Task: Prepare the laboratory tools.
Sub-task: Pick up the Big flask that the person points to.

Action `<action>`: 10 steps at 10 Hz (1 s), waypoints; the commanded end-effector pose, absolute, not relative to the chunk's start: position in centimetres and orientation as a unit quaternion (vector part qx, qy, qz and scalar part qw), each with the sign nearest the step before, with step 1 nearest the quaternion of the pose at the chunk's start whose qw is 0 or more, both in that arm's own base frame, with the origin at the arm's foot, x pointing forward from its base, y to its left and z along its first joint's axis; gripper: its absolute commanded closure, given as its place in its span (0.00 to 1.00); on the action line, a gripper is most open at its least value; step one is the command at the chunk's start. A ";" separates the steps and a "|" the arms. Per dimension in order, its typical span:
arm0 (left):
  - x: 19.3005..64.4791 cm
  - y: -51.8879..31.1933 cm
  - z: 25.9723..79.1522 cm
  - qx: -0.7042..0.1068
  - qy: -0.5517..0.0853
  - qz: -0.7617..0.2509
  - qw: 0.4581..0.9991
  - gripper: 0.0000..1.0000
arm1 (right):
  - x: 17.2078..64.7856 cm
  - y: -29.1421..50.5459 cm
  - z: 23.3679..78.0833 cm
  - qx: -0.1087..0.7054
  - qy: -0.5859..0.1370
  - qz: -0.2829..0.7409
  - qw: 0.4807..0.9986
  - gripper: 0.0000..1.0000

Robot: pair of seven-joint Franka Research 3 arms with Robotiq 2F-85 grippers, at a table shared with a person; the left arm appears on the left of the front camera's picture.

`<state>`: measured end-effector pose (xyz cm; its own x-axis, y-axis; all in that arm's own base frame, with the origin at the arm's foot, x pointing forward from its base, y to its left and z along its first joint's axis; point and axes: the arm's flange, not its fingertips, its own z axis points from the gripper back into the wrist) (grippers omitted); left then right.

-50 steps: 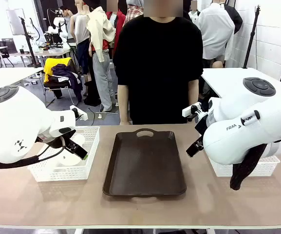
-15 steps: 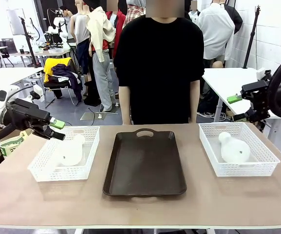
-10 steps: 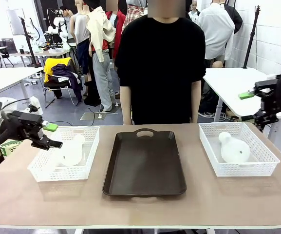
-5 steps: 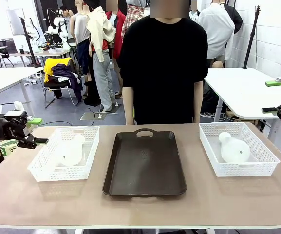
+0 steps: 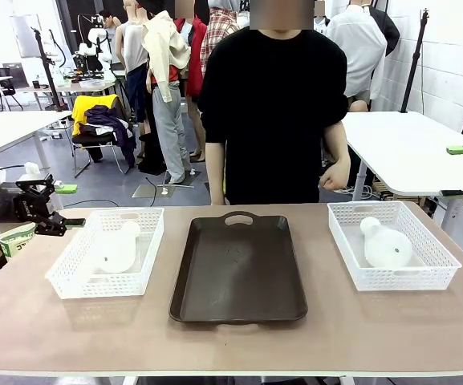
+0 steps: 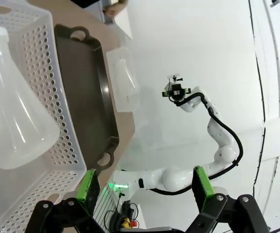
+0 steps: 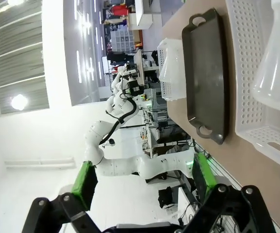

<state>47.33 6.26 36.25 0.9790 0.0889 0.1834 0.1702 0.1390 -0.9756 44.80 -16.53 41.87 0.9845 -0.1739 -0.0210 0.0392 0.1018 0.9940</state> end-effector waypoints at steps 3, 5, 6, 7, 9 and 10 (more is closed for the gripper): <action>48.5 6.3 37.9 -0.665 -0.112 -0.014 0.738 0.00 | 45.6 -17.4 40.9 0.649 -0.044 -0.052 0.758 0.00; 48.0 6.5 37.2 -0.658 -0.112 -0.027 0.744 0.00 | 45.1 -17.2 41.3 0.665 -0.046 -0.064 0.743 0.00; 48.0 6.5 37.2 -0.658 -0.112 -0.027 0.744 0.00 | 45.1 -17.2 41.3 0.665 -0.046 -0.064 0.743 0.00; 48.0 6.5 37.2 -0.658 -0.112 -0.027 0.744 0.00 | 45.1 -17.2 41.3 0.665 -0.046 -0.064 0.743 0.00; 48.0 6.5 37.2 -0.658 -0.112 -0.027 0.744 0.00 | 45.1 -17.2 41.3 0.665 -0.046 -0.064 0.743 0.00; 48.0 6.5 37.2 -0.658 -0.112 -0.027 0.744 0.00 | 45.1 -17.2 41.3 0.665 -0.046 -0.064 0.743 0.00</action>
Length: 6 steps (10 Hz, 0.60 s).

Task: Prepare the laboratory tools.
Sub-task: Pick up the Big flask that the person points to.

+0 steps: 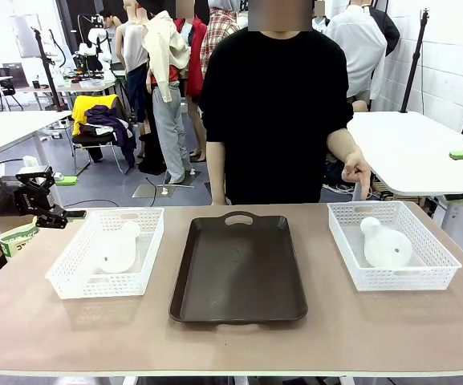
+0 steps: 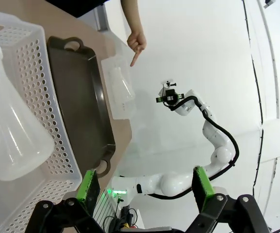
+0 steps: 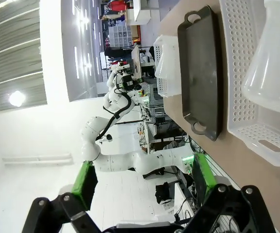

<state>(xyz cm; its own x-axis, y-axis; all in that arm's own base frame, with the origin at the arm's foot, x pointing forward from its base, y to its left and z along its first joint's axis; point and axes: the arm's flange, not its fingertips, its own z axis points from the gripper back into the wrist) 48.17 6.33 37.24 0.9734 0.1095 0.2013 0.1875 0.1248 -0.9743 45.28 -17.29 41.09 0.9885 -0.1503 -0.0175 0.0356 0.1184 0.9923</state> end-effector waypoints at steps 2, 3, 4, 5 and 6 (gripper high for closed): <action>48.0 6.5 37.2 -0.658 -0.112 -0.027 0.744 0.00 | 45.1 -17.2 41.3 0.665 -0.046 -0.064 0.743 0.00; 48.0 6.5 37.2 -0.658 -0.112 -0.027 0.744 0.00 | 45.1 -17.2 41.3 0.665 -0.046 -0.064 0.743 0.00; 48.0 6.5 37.2 -0.658 -0.112 -0.027 0.744 0.00 | 45.1 -17.2 41.3 0.665 -0.046 -0.064 0.743 0.00; 48.0 6.5 37.2 -0.658 -0.112 -0.027 0.744 0.00 | 45.3 -17.3 41.1 0.661 -0.043 -0.062 0.747 0.00; 48.0 6.5 37.2 -0.658 -0.112 -0.027 0.744 0.00 | 45.3 -16.3 43.0 0.623 -0.062 -0.059 0.777 0.00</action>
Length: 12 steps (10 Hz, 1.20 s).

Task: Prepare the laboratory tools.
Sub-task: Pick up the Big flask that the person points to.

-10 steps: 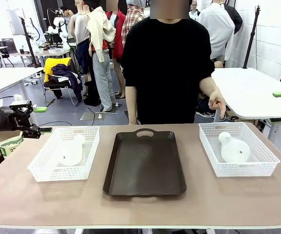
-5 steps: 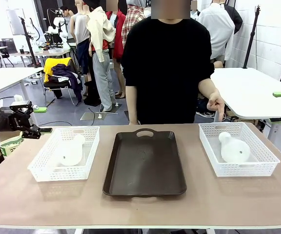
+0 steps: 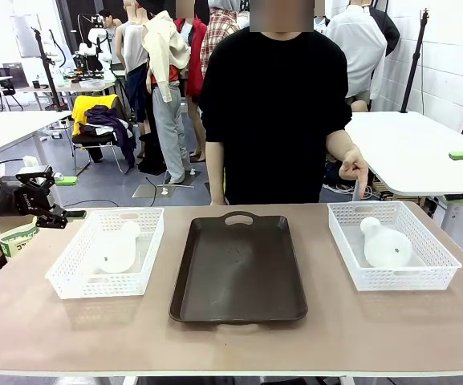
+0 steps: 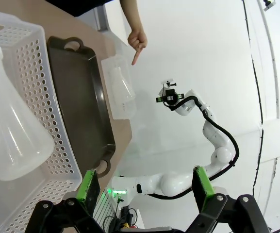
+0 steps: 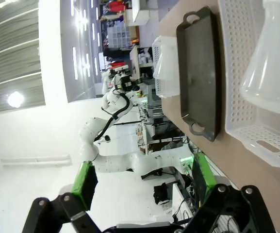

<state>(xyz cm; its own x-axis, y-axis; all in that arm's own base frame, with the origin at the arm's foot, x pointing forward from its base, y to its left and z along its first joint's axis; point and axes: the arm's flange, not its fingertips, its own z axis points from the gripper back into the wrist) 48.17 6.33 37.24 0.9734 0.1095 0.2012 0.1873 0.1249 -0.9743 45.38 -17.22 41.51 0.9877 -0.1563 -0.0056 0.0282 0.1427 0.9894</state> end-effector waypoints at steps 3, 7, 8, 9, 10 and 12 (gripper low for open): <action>48.0 6.5 37.2 -0.658 -0.112 -0.027 0.744 0.00 | 47.8 -12.6 49.5 0.394 -0.143 -0.065 0.905 0.00; 48.0 6.5 37.2 -0.658 -0.112 -0.027 0.744 0.00 | 53.8 -4.0 49.4 0.134 -0.116 -0.035 0.983 0.00; 48.0 6.5 37.2 -0.658 -0.112 -0.027 0.744 0.00 | 54.8 -2.4 48.6 0.090 -0.108 -0.037 0.989 0.00; 48.0 6.5 37.2 -0.658 -0.112 -0.027 0.744 0.00 | 55.7 -1.3 47.8 0.055 -0.104 -0.041 0.992 0.00; 48.0 6.5 37.2 -0.658 -0.112 -0.027 0.744 0.00 | 56.3 -0.3 46.9 0.037 -0.090 -0.050 0.994 0.00; 48.0 6.5 37.2 -0.658 -0.112 -0.027 0.744 0.00 | 57.6 1.2 44.7 0.025 -0.039 -0.051 0.998 0.00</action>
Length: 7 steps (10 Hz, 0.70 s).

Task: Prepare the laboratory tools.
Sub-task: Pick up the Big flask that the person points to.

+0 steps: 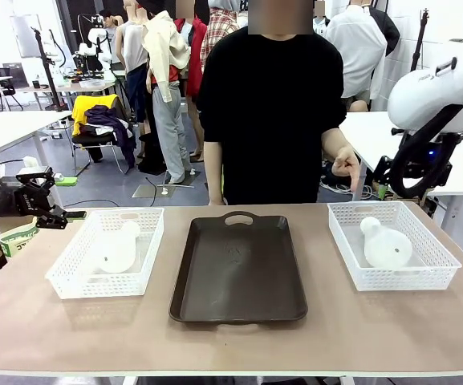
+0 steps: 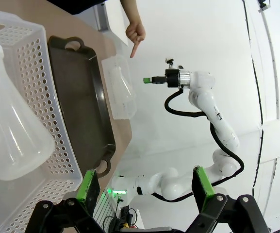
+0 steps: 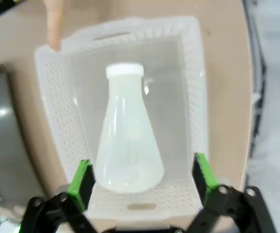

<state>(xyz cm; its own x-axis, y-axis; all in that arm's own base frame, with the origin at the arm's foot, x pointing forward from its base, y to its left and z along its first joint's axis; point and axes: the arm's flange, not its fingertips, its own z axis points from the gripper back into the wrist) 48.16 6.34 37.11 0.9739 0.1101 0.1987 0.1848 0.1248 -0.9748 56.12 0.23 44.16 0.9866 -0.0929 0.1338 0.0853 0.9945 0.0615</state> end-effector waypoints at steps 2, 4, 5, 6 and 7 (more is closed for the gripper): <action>48.0 6.5 37.2 -0.658 -0.112 -0.027 0.744 0.00 | 58.8 1.6 42.5 0.029 -0.019 -0.048 0.998 0.00; 48.0 6.5 37.2 -0.658 -0.112 -0.027 0.744 0.00 | 60.2 1.9 40.4 0.036 -0.011 -0.036 0.999 0.00; 48.0 6.5 37.2 -0.658 -0.112 -0.027 0.744 0.00 | 60.9 1.8 39.3 0.027 -0.005 -0.020 0.999 0.00; 48.0 6.5 37.2 -0.658 -0.112 -0.027 0.744 0.00 | 61.1 1.8 38.7 0.037 -0.001 -0.012 0.999 0.00; 48.0 6.5 37.2 -0.658 -0.112 -0.027 0.744 0.00 | 61.3 2.0 38.1 0.047 -0.001 -0.011 0.999 0.00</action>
<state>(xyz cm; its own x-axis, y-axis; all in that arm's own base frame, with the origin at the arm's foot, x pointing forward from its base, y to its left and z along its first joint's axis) 48.16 6.35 37.10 0.9739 0.1103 0.1986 0.1846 0.1248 -0.9749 60.57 1.90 37.93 0.9991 -0.0419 -0.0013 0.0419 0.9970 0.0653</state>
